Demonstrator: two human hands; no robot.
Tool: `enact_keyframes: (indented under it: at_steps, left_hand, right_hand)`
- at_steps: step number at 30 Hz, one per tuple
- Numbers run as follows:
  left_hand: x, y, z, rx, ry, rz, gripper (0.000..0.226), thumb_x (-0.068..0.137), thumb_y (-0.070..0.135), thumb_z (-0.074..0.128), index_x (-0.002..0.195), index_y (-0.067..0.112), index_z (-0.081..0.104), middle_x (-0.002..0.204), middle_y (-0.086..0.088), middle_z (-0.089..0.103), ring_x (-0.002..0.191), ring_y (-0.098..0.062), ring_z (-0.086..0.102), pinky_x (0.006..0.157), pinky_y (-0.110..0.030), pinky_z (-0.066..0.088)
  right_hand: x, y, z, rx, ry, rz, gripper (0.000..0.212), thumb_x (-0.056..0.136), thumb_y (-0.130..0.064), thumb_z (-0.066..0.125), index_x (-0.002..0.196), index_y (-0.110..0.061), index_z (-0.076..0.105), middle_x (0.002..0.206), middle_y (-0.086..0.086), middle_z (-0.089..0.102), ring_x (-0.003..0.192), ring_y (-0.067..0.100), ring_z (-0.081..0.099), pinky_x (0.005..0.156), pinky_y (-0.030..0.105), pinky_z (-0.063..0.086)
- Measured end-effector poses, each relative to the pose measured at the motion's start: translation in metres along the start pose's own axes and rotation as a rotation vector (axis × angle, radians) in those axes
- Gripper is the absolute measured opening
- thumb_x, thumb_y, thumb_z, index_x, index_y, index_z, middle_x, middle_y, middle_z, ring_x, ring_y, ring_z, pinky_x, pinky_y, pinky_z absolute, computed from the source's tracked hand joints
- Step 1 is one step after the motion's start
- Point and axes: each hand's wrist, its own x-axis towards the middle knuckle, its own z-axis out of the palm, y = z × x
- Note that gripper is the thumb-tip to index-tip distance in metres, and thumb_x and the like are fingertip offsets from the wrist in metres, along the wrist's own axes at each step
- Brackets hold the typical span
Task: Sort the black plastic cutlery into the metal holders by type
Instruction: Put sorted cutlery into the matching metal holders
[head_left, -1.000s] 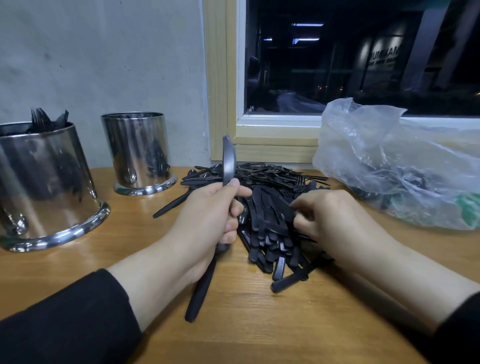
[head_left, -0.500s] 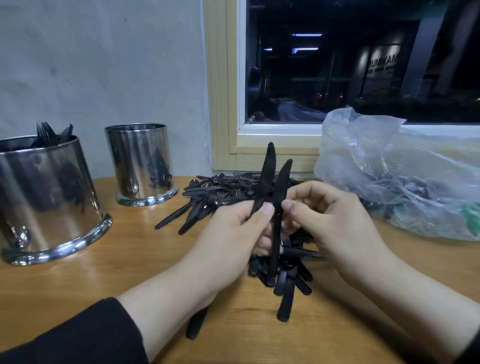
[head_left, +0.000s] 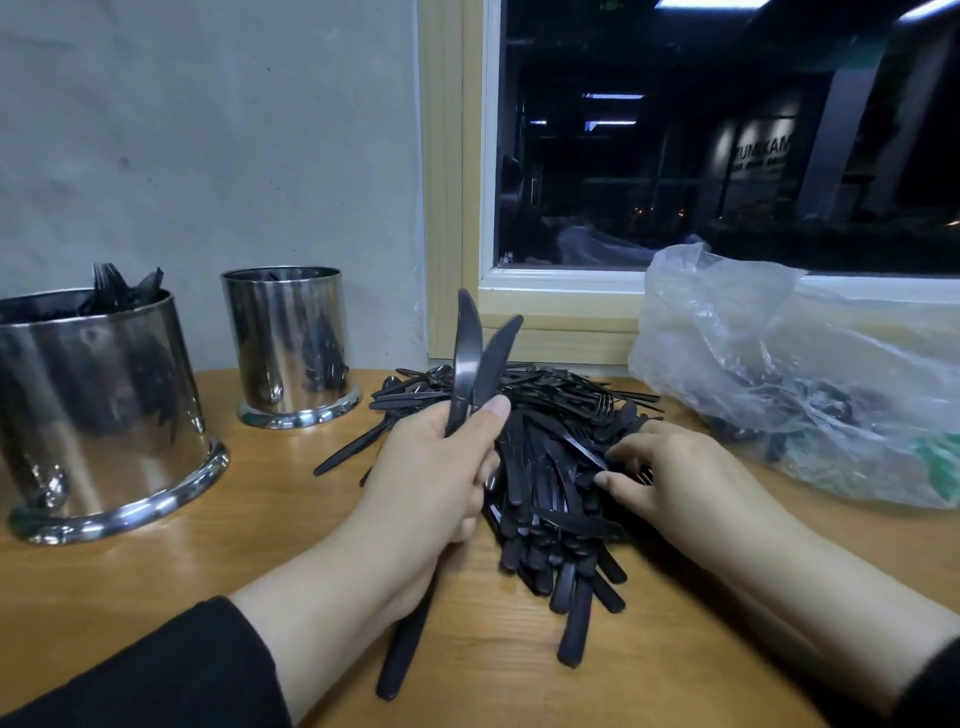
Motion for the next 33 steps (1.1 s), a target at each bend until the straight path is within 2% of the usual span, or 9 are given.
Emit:
enact_keyframes:
  at_steps: [5, 8, 13, 18, 22, 26, 28, 30, 33]
  left_hand:
    - [0.0, 0.0, -0.002, -0.034, 0.032, 0.003, 0.035, 0.098, 0.036, 0.065, 0.072, 0.02, 0.049, 0.06, 0.0, 0.04, 0.044, -0.011, 0.025, 0.042, -0.021, 0.017]
    - [0.002, -0.002, -0.003, -0.033, 0.06, -0.01, 0.038, 0.099, 0.038, 0.062, 0.07, 0.019, 0.046, 0.055, 0.0, 0.034, 0.043, -0.013, 0.025, 0.04, -0.022, 0.019]
    - [0.005, -0.005, -0.004, -0.054, 0.068, -0.01, 0.031, 0.104, 0.033, 0.056, 0.085, 0.01, 0.063, 0.058, 0.002, 0.036, 0.046, -0.011, 0.028, 0.039, -0.023, 0.024]
    - [0.005, -0.008, -0.002, -0.074, 0.031, -0.02, 0.033, 0.1, 0.04, 0.062, 0.107, 0.009, 0.071, 0.056, 0.009, 0.031, 0.047, -0.008, 0.027, 0.043, -0.022, 0.024]
    - [0.006, -0.01, -0.002, -0.142, -0.022, -0.046, 0.046, 0.093, 0.043, 0.07, 0.116, 0.003, 0.068, 0.06, 0.007, 0.031, 0.049, -0.009, 0.027, 0.041, -0.022, 0.025]
    - [0.009, -0.009, -0.003, -0.239, -0.03, -0.08, 0.024, 0.099, 0.032, 0.066, 0.094, 0.009, 0.063, 0.062, 0.003, 0.038, 0.047, -0.009, 0.03, 0.038, -0.021, 0.023]
    - [0.01, -0.007, -0.004, -0.232, 0.016, -0.067, 0.022, 0.103, 0.027, 0.06, 0.085, 0.012, 0.06, 0.066, -0.001, 0.043, 0.048, -0.01, 0.032, 0.038, -0.021, 0.023]
    - [0.01, -0.006, -0.005, -0.197, 0.042, -0.038, 0.028, 0.104, 0.026, 0.056, 0.08, 0.014, 0.058, 0.071, -0.004, 0.046, 0.049, -0.012, 0.035, 0.039, -0.023, 0.025]
    - [0.01, -0.004, -0.005, -0.141, 0.035, -0.011, 0.033, 0.107, 0.031, 0.052, 0.077, 0.016, 0.054, 0.071, -0.004, 0.057, 0.055, -0.017, 0.046, 0.044, -0.025, 0.036]
  right_hand:
    - [0.0, -0.003, 0.003, 0.002, 0.029, 0.013, 0.019, 0.093, -0.039, 0.065, 0.104, -0.026, 0.074, 0.097, -0.009, 0.066, 0.093, 0.016, 0.062, 0.082, 0.035, 0.051]
    - [0.0, 0.0, 0.001, 0.109, 0.154, 0.063, 0.014, 0.094, -0.032, 0.064, 0.094, -0.024, 0.076, 0.09, -0.006, 0.073, 0.089, 0.019, 0.067, 0.078, 0.034, 0.051]
    - [-0.006, -0.014, -0.007, 0.438, 0.344, 0.043, 0.016, 0.096, -0.03, 0.063, 0.083, -0.034, 0.068, 0.066, -0.032, 0.062, 0.072, -0.01, 0.058, 0.064, 0.007, 0.036]
    - [-0.017, -0.035, -0.005, 0.603, 0.377, -0.088, 0.015, 0.095, -0.028, 0.064, 0.084, -0.034, 0.072, 0.069, -0.032, 0.063, 0.069, -0.006, 0.058, 0.062, 0.009, 0.038]
    - [-0.023, -0.049, 0.001, 0.515, 0.346, -0.282, 0.013, 0.097, -0.031, 0.064, 0.099, -0.029, 0.077, 0.079, -0.031, 0.064, 0.085, -0.006, 0.062, 0.073, 0.006, 0.039]
    - [-0.021, -0.05, 0.0, 0.475, 0.243, -0.391, 0.026, 0.099, -0.044, 0.055, 0.1, -0.028, 0.076, 0.082, -0.023, 0.064, 0.088, 0.004, 0.062, 0.077, 0.013, 0.041]
    - [-0.014, -0.037, -0.003, 0.46, 0.251, -0.307, 0.027, 0.099, -0.042, 0.052, 0.096, -0.027, 0.074, 0.085, -0.019, 0.065, 0.088, 0.003, 0.06, 0.077, 0.014, 0.041]
    - [-0.003, -0.014, -0.004, 0.311, 0.271, -0.188, 0.02, 0.099, -0.033, 0.056, 0.106, -0.025, 0.074, 0.092, -0.018, 0.062, 0.084, 0.002, 0.053, 0.074, 0.013, 0.035]
    - [0.006, 0.019, -0.003, 0.059, 0.154, -0.037, 0.026, 0.095, -0.023, 0.06, 0.118, -0.023, 0.072, 0.112, -0.006, 0.063, 0.095, 0.012, 0.054, 0.085, 0.026, 0.039]
